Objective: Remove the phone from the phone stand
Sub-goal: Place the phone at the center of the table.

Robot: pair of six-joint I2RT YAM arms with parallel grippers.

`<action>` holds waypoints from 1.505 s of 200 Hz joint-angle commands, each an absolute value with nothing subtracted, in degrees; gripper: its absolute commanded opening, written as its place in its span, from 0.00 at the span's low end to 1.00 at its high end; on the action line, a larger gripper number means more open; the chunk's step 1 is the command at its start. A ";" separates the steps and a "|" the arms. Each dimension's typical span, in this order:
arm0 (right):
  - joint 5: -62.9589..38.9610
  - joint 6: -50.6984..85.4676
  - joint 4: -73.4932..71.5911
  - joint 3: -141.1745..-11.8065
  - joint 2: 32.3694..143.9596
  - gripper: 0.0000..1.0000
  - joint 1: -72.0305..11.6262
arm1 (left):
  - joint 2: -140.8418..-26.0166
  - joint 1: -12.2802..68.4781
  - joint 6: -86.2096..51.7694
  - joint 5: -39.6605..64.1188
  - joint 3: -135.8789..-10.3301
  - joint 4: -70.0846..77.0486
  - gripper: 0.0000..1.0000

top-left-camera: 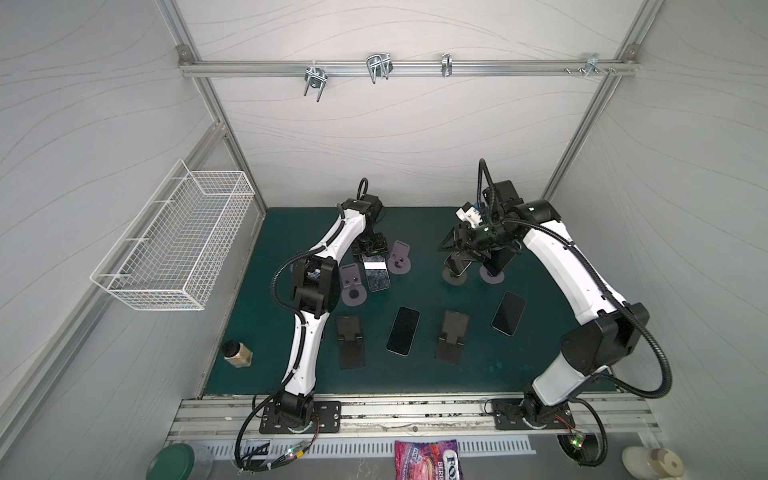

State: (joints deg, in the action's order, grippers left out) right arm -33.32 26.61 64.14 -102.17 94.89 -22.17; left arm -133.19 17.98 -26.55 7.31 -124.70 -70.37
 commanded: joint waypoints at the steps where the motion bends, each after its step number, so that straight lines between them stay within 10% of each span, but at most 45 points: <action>1: -34.06 26.83 65.60 -104.14 95.69 0.59 -21.80 | -134.06 17.58 -26.24 7.29 -127.46 -72.20 0.68; 301: -35.77 27.69 65.36 -103.94 96.67 0.59 -19.37 | -139.24 14.94 -26.11 11.65 -131.28 -72.50 0.63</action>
State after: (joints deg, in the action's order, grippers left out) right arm -34.83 27.55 64.10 -102.19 95.90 -19.81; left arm -137.69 14.98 -25.78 10.15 -127.90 -70.59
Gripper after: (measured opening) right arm 0.591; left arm 0.727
